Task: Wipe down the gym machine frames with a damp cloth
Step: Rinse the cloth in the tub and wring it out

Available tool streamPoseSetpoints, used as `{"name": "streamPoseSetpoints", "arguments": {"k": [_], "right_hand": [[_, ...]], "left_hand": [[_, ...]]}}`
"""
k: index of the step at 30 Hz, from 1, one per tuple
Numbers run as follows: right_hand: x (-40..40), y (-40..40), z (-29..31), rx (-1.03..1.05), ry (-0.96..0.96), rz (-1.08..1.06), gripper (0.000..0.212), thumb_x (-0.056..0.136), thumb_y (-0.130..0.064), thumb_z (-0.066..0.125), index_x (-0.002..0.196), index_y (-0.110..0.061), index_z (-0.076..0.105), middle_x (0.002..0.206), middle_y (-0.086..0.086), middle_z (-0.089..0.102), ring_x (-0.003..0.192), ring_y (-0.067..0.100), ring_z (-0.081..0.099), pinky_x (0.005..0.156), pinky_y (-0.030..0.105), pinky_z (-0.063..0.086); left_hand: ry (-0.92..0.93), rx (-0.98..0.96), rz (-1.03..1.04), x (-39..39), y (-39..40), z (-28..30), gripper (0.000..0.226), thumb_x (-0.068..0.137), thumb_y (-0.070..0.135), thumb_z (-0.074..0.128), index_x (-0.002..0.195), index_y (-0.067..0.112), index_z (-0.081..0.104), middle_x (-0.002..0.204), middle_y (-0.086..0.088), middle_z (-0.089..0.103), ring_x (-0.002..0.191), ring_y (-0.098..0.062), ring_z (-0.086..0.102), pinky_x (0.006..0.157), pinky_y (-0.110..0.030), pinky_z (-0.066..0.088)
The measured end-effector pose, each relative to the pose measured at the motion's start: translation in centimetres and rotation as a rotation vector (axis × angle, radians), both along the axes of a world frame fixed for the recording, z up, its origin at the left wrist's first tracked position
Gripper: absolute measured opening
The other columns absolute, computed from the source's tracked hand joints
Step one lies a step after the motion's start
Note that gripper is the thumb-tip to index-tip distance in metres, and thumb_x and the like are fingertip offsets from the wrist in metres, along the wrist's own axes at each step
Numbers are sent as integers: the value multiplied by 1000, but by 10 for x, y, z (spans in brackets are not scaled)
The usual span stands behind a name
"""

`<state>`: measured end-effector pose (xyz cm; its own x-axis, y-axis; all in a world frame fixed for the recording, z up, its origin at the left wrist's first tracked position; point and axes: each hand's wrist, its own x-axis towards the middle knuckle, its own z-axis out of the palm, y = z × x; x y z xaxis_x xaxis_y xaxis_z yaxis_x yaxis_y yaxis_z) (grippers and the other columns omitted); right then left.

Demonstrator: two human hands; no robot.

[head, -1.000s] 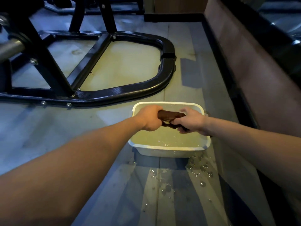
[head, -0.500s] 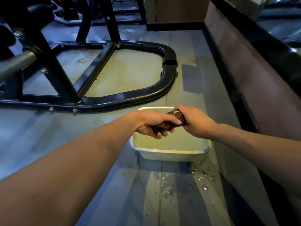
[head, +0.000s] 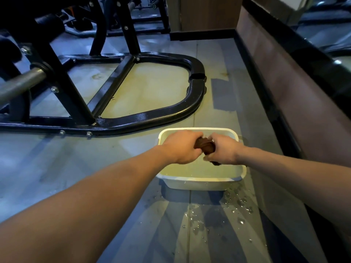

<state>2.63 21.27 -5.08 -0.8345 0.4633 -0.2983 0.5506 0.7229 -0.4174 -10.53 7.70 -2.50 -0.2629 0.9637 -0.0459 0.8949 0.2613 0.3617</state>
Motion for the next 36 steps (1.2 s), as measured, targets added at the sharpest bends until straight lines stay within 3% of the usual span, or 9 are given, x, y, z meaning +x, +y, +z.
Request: {"name": "streamPoseSetpoints", "arguments": {"k": [4, 7, 10, 14, 20, 24, 30, 34, 36], "right_hand": [[8, -2, 8, 612, 89, 174, 70, 94, -52, 67, 150, -25, 36, 140, 2, 55, 125, 26, 52, 100, 41, 52], [7, -4, 13, 593, 204, 183, 92, 91, -54, 72, 161, -23, 21, 154, 1, 44, 137, 28, 44, 110, 45, 46], [4, 2, 10, 414, 334, 237, 63, 95, -35, 71, 149, -25, 41, 137, -2, 58, 122, 21, 55, 99, 39, 52], [5, 12, 20, 258, 195, 302, 25, 98, -31, 68, 117, -33, 52, 107, -10, 65, 95, 11, 64, 80, 25, 51], [-17, -2, 21, 19, -116, 138, 24, 91, -46, 74, 90, -22, 70, 81, -2, 70, 76, 17, 67, 69, 31, 56], [-21, -5, 23, -358, -319, 115, 30, 88, -37, 80, 103, -12, 71, 83, 4, 66, 71, 15, 61, 67, 27, 53], [-22, -9, 5, -147, -97, 108, 40, 87, -38, 83, 117, -22, 61, 103, 3, 69, 98, 23, 66, 88, 34, 57], [-15, -2, 5, 155, 107, 132, 97, 86, -49, 80, 160, -30, 21, 153, 2, 44, 139, 27, 44, 114, 44, 46], [-4, 4, 8, 416, 176, 299, 102, 90, -58, 71, 164, -32, 6, 166, -1, 24, 152, 28, 24, 124, 49, 31]], "left_hand": [[-767, -69, 459, -4, 9, 17, 23, 94, 31, 67, 112, 18, 66, 81, -7, 69, 59, -15, 58, 44, -24, 40], [-1102, -188, 468, -10, 6, 33, 29, 98, 30, 59, 118, 10, 63, 81, -10, 66, 55, -12, 51, 40, -19, 32], [-1304, -336, 449, -13, 1, 36, 33, 96, 30, 61, 119, 6, 61, 83, -10, 68, 54, -12, 49, 37, -17, 32], [-1133, -372, 360, -10, 0, 26, 37, 97, 33, 67, 128, 14, 56, 89, -9, 67, 59, -11, 55, 43, -18, 41], [50, -150, -16, -4, -3, 4, 23, 90, 37, 73, 106, 27, 60, 89, 6, 64, 84, -17, 63, 70, -29, 49], [341, -133, -176, -11, -14, -5, 36, 96, 44, 66, 126, 29, 52, 106, 6, 64, 89, -12, 55, 84, -32, 52], [123, -125, -38, -12, -12, -3, 23, 94, 47, 67, 109, 33, 58, 90, 7, 63, 84, -16, 59, 72, -30, 48], [-541, -273, 339, -13, -4, 6, 36, 94, 45, 70, 113, 15, 64, 82, -4, 67, 60, -14, 61, 52, -25, 49], [-893, -362, 393, -16, -6, 18, 37, 99, 42, 64, 116, 9, 61, 75, -4, 61, 50, -10, 52, 42, -19, 37]]}}
